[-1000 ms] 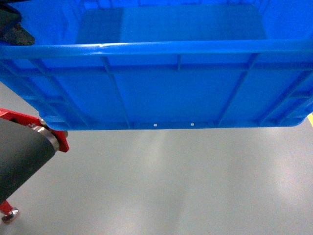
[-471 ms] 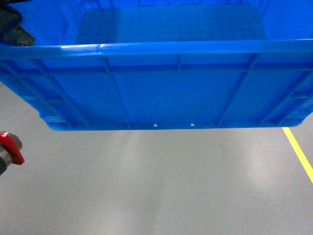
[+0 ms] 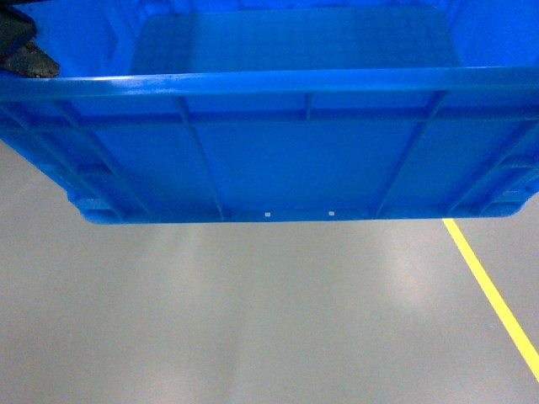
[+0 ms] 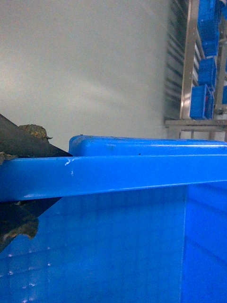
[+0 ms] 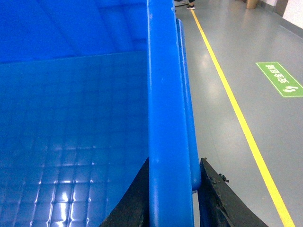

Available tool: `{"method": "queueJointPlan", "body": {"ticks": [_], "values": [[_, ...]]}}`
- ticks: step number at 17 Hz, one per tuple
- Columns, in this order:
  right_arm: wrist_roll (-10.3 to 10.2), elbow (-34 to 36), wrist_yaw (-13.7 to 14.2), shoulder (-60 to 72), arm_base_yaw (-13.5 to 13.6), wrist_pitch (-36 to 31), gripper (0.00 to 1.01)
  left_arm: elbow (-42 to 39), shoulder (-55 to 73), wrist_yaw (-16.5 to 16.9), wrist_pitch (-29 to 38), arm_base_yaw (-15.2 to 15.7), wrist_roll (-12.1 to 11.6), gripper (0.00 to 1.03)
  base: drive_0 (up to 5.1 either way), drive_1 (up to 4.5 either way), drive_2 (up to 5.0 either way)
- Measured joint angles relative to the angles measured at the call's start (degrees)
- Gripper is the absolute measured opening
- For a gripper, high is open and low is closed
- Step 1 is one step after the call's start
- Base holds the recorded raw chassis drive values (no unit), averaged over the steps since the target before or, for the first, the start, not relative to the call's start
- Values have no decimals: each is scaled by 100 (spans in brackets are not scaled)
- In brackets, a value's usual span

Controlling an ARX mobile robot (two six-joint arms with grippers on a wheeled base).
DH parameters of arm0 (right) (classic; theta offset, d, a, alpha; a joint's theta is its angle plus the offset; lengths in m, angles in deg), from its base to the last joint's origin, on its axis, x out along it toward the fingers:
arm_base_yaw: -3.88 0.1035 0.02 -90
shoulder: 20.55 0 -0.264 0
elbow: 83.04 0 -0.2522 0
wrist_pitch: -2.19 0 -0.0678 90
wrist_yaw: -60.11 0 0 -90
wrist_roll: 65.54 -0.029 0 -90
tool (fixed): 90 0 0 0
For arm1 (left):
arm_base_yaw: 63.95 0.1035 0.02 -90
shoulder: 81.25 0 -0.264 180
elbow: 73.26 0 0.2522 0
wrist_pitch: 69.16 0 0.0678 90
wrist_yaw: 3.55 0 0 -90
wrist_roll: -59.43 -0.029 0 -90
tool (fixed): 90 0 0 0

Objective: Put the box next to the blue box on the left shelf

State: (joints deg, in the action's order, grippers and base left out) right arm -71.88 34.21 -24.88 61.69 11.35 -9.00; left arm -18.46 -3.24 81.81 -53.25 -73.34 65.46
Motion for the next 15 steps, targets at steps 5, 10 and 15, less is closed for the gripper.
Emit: {"method": "queueJointPlan", "body": {"ticks": [5,10,15], "values": [[0,0,4,0,0,9,20,0,0,11,0,-2,2,8,-147,-147,-147],[2,0,22,-13,-2,13,20,-2,-13,4,-2,-17,0,8,-147,-147,-147],[20,0,7,-11,4,-2,20,-2,-15,-4,-7,-4,-2,8,-147,-147,-147]]}}
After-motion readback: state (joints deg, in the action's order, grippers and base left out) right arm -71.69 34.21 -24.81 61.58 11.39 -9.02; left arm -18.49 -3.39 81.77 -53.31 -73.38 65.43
